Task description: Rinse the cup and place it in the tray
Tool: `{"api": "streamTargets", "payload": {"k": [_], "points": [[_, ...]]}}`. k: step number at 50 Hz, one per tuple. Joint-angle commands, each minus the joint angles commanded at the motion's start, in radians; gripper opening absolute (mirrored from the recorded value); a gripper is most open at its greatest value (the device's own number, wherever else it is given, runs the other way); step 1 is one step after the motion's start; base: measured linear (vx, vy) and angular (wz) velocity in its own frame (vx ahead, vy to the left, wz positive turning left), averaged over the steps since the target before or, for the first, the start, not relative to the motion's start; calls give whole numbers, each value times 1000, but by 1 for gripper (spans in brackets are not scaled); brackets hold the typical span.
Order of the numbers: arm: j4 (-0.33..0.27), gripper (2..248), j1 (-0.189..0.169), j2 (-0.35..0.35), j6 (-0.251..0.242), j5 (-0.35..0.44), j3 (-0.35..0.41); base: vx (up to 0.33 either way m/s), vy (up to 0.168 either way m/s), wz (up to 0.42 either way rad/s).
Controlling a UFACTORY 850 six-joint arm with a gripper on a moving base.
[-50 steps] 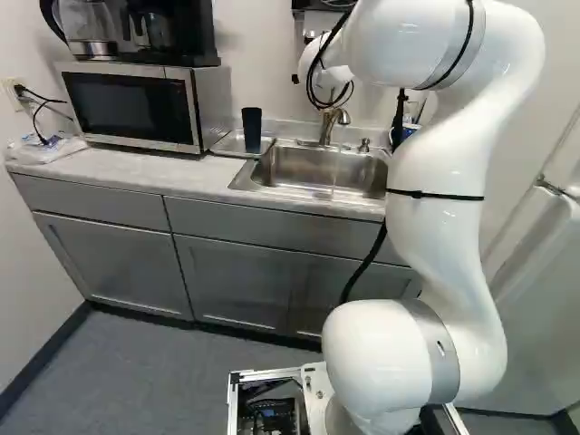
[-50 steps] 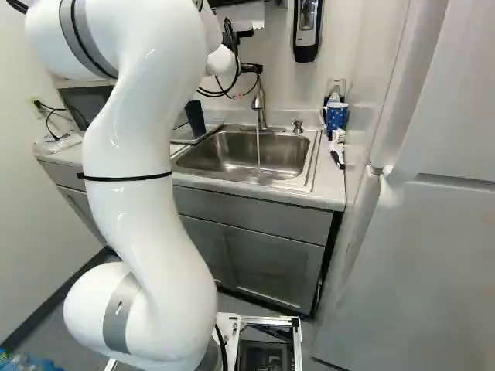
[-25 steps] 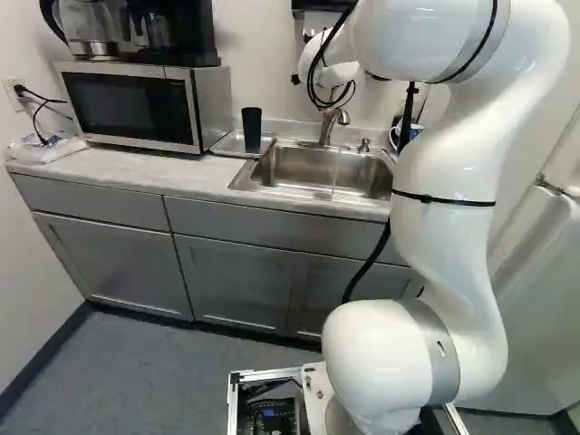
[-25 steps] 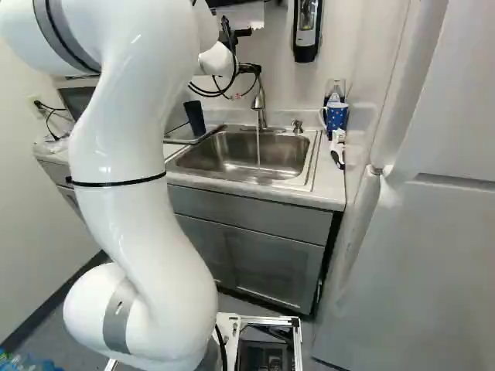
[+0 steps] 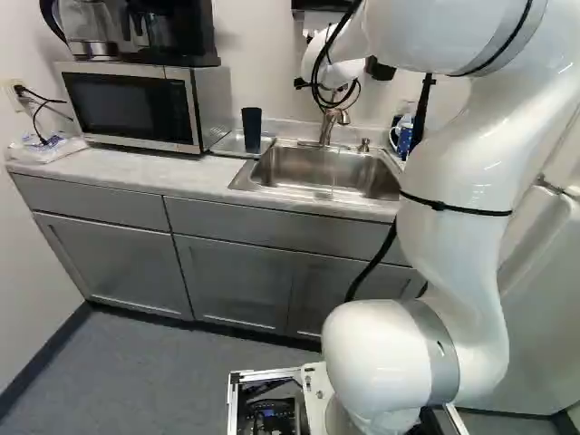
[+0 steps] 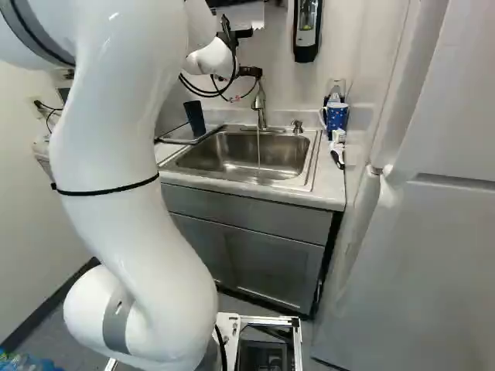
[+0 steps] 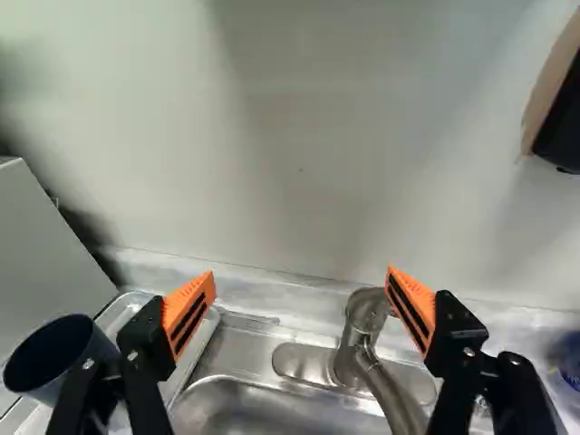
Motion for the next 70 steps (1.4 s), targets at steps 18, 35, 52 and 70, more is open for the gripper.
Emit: {"api": "streamTargets", "payload": {"k": [18,35,52,70], "points": [[0,247,-2,65,0,-27,72,0,0,0],[0,247,-15,133,0,-27,146,0,0,0],[0,247,-35,218,0,-27,235,0,0,0],[0,247,-59,310,0,-35,327,0,0,0]]}}
